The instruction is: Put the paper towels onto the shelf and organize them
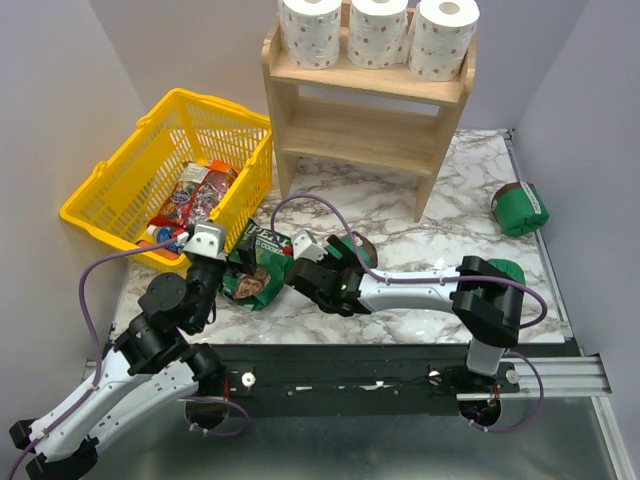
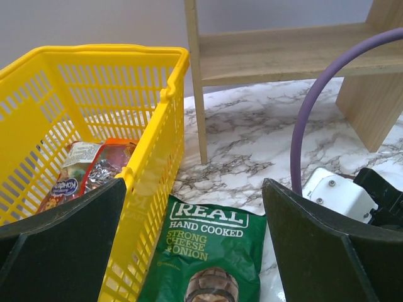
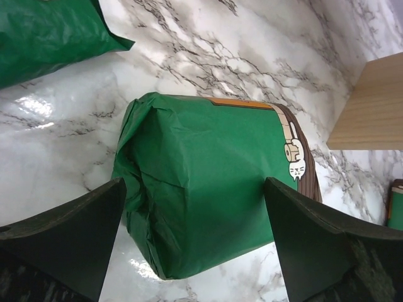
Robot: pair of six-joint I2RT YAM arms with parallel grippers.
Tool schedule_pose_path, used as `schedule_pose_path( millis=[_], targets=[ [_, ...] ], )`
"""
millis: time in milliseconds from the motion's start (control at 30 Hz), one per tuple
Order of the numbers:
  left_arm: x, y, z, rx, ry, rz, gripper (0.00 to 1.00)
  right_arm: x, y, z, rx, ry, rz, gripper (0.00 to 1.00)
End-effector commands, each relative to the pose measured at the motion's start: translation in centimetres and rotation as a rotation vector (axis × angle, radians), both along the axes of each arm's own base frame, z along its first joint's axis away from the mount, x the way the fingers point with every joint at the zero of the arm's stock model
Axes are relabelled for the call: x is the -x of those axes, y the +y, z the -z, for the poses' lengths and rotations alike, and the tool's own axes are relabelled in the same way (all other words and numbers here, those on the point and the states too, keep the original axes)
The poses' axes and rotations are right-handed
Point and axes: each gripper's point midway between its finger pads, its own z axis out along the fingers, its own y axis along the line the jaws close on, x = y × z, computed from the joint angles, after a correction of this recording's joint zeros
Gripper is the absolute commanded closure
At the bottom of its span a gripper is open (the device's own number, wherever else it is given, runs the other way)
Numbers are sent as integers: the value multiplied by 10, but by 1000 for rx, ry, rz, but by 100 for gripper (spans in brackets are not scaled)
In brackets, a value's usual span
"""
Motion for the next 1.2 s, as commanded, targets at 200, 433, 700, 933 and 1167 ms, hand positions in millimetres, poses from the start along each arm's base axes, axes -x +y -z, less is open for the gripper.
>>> schedule_pose_path(
  millis=[200,433,700,933,1167],
  targets=[
    [-4,1,4,-15,9,-22,1,-9,-29,-3,130,-133,116,40],
    [-4,1,5,-17,9,-26,1,-6,-31,-15,39,-130,135,57],
    [-5,3,7,-23,14,-36,1,1,-26,-43,-472,91,118,56],
    [-7,1,10,-37,24,-36,1,3,-40,-46,-880,277,133,52],
    [-10,-4,14,-57,38,-29,1,-5,-57,-38,-1044,338,178,39]
  ],
)
